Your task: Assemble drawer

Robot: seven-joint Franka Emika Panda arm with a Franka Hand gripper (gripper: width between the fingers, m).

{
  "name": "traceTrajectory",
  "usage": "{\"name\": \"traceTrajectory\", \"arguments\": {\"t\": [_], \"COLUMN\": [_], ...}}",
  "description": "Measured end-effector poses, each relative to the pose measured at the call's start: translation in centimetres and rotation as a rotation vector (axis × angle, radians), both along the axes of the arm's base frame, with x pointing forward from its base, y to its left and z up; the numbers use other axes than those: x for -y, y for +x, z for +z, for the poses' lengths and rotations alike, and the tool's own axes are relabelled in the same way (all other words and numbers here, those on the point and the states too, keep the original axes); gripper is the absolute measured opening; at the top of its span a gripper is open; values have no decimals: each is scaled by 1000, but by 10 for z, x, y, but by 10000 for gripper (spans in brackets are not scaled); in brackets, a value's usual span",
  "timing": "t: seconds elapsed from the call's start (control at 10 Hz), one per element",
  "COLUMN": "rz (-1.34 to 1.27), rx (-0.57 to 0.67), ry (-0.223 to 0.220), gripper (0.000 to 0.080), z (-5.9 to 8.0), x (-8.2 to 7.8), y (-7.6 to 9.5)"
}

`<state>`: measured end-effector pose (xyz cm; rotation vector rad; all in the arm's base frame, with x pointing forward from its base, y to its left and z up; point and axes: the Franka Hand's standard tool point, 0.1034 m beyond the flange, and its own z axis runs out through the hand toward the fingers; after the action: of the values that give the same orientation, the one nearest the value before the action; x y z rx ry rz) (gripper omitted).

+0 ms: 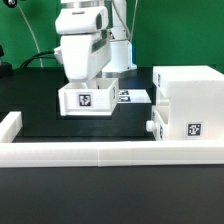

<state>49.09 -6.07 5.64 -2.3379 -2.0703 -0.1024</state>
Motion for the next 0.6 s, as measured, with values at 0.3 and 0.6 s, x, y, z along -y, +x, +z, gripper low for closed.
{"name": "traceTrajectory", "arguments": {"t": [0.3, 0.6], "rz": [122, 113], "rx": [18, 9], "ry": [-27, -25], "gripper": [41, 41], "z": [11, 7], "x": [-8, -7], "y": [23, 18]}}
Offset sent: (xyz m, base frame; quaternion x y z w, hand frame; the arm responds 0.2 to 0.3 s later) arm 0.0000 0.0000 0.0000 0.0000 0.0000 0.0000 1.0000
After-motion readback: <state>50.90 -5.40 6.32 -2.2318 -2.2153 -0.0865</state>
